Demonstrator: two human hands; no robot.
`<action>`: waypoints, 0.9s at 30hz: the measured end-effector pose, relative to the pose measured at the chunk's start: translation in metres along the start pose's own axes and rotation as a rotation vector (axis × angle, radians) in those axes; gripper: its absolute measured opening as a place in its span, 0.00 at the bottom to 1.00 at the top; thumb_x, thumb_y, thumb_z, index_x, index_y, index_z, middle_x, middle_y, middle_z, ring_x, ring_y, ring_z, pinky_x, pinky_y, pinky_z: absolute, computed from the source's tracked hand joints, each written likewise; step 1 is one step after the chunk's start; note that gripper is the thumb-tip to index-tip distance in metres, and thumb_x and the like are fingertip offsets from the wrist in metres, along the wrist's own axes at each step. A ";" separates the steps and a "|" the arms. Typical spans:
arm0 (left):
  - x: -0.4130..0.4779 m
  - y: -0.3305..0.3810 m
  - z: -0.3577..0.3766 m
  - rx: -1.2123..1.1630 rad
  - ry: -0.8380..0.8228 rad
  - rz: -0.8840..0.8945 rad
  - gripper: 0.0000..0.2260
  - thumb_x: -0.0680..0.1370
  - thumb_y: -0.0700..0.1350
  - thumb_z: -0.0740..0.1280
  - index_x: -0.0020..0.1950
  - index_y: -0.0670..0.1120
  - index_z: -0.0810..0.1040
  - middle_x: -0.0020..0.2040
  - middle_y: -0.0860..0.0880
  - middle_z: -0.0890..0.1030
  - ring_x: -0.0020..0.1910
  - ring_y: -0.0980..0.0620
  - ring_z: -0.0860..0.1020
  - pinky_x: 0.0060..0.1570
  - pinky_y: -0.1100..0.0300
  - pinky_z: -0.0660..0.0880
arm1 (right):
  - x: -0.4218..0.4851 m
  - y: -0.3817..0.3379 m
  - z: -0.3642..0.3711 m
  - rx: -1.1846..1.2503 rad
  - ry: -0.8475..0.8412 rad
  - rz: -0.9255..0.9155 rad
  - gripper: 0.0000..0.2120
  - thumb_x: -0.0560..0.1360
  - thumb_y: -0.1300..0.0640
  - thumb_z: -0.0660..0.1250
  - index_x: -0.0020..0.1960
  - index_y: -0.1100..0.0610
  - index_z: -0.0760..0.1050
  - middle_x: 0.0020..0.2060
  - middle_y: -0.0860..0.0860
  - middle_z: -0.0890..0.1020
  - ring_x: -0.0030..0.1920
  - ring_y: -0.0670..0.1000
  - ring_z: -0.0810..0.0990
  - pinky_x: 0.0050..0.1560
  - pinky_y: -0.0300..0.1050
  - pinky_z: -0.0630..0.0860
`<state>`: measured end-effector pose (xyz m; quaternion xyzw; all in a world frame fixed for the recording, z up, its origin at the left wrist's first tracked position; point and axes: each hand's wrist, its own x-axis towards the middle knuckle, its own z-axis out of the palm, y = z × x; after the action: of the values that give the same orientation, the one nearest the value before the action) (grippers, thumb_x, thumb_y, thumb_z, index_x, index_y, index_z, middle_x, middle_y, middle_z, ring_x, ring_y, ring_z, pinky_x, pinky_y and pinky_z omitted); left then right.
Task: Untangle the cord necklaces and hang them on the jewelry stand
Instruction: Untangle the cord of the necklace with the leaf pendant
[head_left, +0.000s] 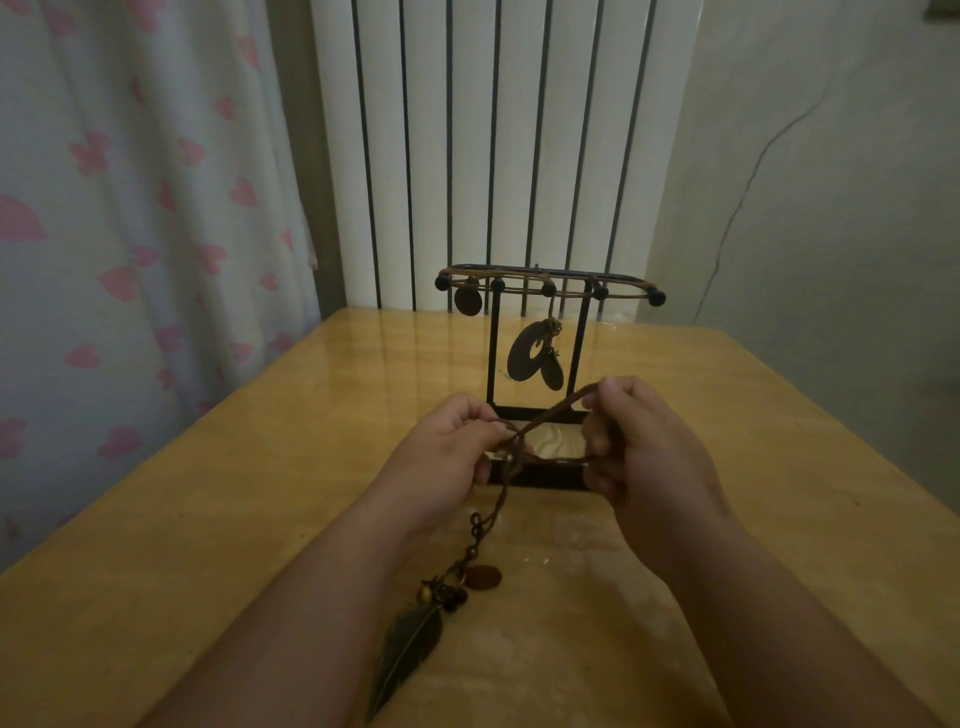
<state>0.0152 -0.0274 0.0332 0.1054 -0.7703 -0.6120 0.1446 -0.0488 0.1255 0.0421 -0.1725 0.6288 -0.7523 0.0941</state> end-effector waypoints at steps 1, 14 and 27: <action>0.000 -0.001 -0.001 0.000 0.011 -0.009 0.07 0.82 0.45 0.60 0.46 0.50 0.75 0.42 0.50 0.85 0.33 0.55 0.73 0.29 0.63 0.67 | 0.000 -0.001 -0.001 0.062 0.018 -0.012 0.12 0.82 0.52 0.56 0.47 0.56 0.74 0.30 0.50 0.71 0.27 0.47 0.66 0.29 0.43 0.62; 0.003 -0.005 -0.003 -0.089 0.065 0.048 0.03 0.79 0.40 0.65 0.52 0.46 0.78 0.42 0.48 0.85 0.40 0.51 0.84 0.35 0.61 0.76 | -0.001 0.012 0.000 -0.537 0.117 -0.182 0.07 0.76 0.54 0.64 0.54 0.49 0.75 0.48 0.45 0.78 0.50 0.46 0.77 0.46 0.47 0.78; 0.003 -0.006 0.000 -0.071 0.067 0.075 0.05 0.79 0.39 0.66 0.52 0.47 0.79 0.42 0.49 0.84 0.39 0.54 0.84 0.37 0.61 0.78 | -0.002 0.015 0.004 -0.705 -0.014 -0.316 0.07 0.78 0.51 0.65 0.45 0.41 0.79 0.37 0.42 0.82 0.42 0.41 0.79 0.43 0.41 0.76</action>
<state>0.0119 -0.0298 0.0278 0.0918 -0.7462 -0.6292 0.1970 -0.0467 0.1201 0.0277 -0.2940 0.8139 -0.4941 -0.0838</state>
